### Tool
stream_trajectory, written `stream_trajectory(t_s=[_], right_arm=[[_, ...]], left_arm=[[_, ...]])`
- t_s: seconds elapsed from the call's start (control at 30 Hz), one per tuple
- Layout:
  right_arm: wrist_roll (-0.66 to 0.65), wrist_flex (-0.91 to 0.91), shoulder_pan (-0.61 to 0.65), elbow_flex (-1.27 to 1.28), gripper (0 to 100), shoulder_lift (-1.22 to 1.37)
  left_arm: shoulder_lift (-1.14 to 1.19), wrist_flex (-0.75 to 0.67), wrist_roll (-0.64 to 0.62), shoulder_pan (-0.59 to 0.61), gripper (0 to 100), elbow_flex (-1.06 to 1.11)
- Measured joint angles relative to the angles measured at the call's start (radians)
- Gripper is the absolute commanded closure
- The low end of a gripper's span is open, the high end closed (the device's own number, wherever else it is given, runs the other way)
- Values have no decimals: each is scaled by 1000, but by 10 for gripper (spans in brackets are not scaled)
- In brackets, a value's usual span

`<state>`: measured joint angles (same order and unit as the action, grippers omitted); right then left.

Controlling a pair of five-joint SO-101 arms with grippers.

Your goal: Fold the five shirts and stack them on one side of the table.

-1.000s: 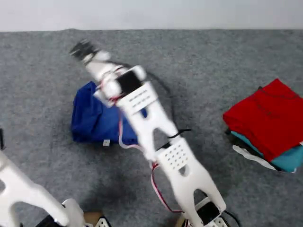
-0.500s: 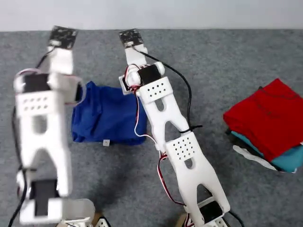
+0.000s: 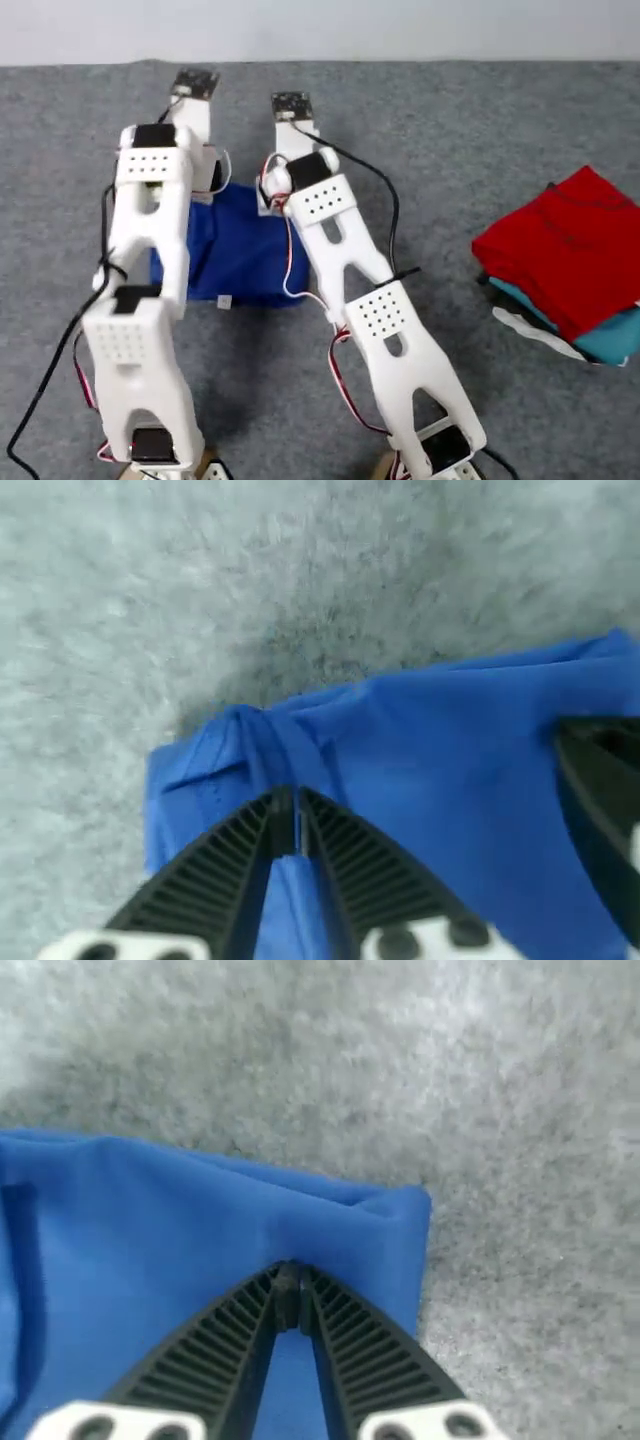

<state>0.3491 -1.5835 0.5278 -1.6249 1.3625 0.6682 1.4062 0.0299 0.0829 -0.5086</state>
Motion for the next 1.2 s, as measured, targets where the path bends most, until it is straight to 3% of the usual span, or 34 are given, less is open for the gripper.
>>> stream_trajectory(t_s=[0.43, 0.67, 0.83, 1.2], right_arm=[[0, -71, -66, 0, 990, 21], [0, -78, -74, 0, 990, 21], [0, -89, -66, 0, 990, 11], [-5, -106, -8, -6, 990, -97]], left_arm=[[315, 242, 158, 218, 982, -522], [322, 318, 192, 230, 994, -698], [219, 321, 192, 187, 994, -635], [-60, 321, 152, -106, 994, -127]])
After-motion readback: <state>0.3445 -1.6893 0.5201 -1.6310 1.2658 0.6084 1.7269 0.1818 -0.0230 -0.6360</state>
